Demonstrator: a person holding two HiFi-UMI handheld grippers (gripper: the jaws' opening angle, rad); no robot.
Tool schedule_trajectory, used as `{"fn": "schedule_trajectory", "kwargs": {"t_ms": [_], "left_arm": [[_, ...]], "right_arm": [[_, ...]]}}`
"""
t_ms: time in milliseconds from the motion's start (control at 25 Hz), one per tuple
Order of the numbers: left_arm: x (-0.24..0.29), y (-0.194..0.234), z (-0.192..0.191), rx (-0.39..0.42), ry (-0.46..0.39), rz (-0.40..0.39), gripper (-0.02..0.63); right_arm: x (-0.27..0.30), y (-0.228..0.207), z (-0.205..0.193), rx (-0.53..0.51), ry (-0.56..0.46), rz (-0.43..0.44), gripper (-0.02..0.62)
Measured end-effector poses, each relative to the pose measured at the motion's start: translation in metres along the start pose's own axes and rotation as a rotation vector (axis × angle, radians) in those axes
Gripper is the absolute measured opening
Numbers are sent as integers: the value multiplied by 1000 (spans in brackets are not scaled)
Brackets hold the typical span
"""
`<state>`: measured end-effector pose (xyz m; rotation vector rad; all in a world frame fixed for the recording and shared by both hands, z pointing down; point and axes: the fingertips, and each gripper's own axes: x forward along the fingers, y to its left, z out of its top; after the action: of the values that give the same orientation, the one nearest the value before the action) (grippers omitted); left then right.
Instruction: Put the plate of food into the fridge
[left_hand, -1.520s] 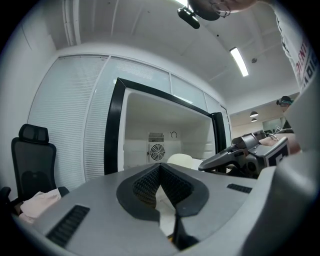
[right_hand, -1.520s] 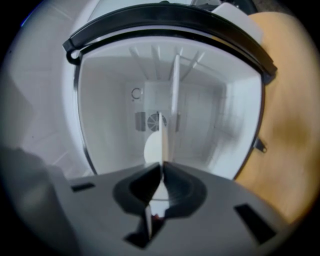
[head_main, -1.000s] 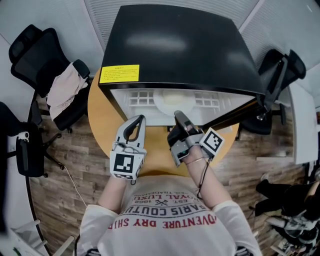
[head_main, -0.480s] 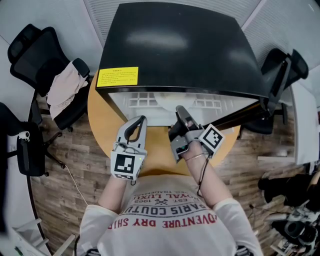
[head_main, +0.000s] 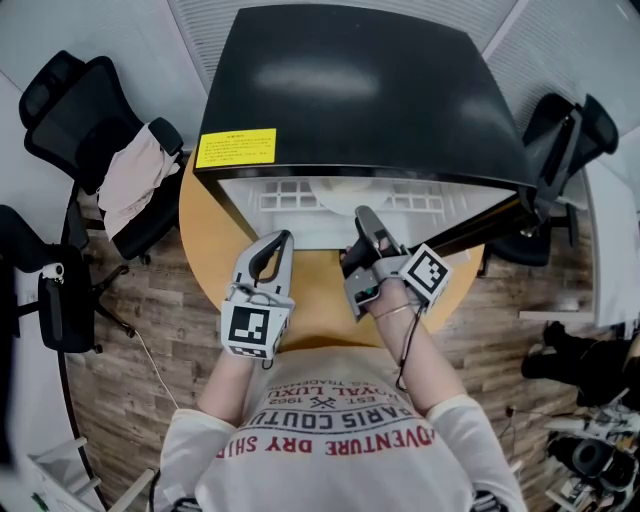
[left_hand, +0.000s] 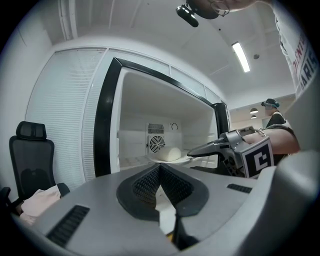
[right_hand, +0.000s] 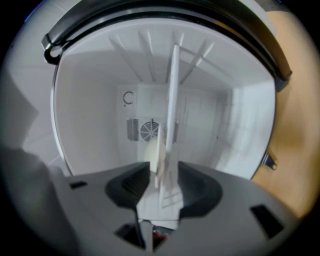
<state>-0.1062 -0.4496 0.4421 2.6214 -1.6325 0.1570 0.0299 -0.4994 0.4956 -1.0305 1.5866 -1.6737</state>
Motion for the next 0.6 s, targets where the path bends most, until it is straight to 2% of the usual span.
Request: {"fn": "schedule_trajectory", "kwargs": {"t_ms": [200, 240, 280, 440, 600], "left_arm": [[-15, -6, 2, 7, -7, 2, 34], [-18, -9, 3, 11, -10, -3, 34], [-21, -13, 5, 17, -14, -9, 34], [-37, -24, 9, 11, -26, -23, 32], [-53, -27, 8, 6, -25, -23, 34]], "right_arm": [[-15, 7, -10, -1, 8, 27, 173], [-21, 6, -12, -12, 7, 24, 144], [-26, 7, -15, -35, 6, 21, 52], [-47, 13, -24, -201, 5, 32, 29], [-70, 15, -36, -438, 32, 11, 28]]}}
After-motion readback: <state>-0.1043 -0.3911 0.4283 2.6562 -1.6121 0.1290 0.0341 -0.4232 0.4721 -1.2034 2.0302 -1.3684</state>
